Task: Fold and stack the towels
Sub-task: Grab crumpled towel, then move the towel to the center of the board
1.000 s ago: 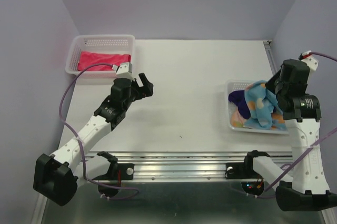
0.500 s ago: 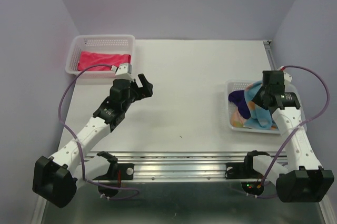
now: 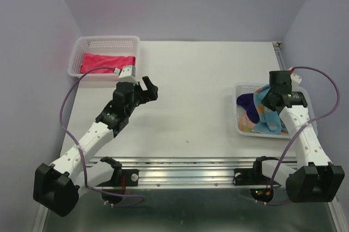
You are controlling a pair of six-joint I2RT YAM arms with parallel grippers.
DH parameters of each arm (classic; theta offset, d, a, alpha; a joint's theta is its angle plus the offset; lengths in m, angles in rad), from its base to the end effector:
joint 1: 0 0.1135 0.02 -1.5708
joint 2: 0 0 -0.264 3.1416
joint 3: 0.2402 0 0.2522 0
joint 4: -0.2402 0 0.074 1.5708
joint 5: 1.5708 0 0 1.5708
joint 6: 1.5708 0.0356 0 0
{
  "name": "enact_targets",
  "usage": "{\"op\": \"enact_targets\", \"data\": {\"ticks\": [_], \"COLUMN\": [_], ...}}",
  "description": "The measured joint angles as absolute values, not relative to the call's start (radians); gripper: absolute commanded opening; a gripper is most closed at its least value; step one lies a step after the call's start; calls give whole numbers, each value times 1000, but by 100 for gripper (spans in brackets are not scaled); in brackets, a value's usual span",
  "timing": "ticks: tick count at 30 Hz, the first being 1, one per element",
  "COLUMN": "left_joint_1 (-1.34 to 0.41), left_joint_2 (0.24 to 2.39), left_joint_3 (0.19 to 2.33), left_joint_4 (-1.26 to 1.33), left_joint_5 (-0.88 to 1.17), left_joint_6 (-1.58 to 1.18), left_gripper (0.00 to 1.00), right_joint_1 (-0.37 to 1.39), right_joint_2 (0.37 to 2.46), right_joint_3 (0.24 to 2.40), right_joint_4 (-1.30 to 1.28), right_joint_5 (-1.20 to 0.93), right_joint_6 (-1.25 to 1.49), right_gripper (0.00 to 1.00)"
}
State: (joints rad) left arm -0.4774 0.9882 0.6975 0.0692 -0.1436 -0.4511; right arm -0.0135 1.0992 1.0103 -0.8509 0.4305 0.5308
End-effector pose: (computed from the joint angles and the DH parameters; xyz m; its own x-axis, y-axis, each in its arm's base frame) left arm 0.2095 -0.1026 0.2972 -0.3198 -0.3203 -0.8917 0.2126 0.8929 -0.3970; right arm 0.2119 -0.0177 0.3008 -0.5654 0.4677 -0.6794 0.6316 0.7753 0.0080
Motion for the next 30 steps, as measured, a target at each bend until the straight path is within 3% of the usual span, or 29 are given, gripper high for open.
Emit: {"op": "enact_targets", "data": {"ticks": [2,7,18,25,30], "left_joint_1": [-477,-477,-477,-477,-477], "left_joint_2": [984,970,941,907,875], "left_joint_3": [698,696,694,680,680], "left_joint_4": [69,64,62,58,40], "left_joint_5": [-144,-144,-144,-144,-152], "left_joint_6": [-451,-451,-451,-453,-457], "left_gripper": [99,99,99,99,99], "right_joint_1": [-14,-14,-14,-14,26], "right_joint_2": [1086,1022,955,1149,1307], "right_joint_3": [1010,1074,1704,2017,1961], "right_joint_4": [-850,-891,-889,-792,-659], "right_joint_5": [429,426,276,-141,-454], "right_joint_6": [531,516,458,459,513], "right_gripper": [1,1,1,1,1]}}
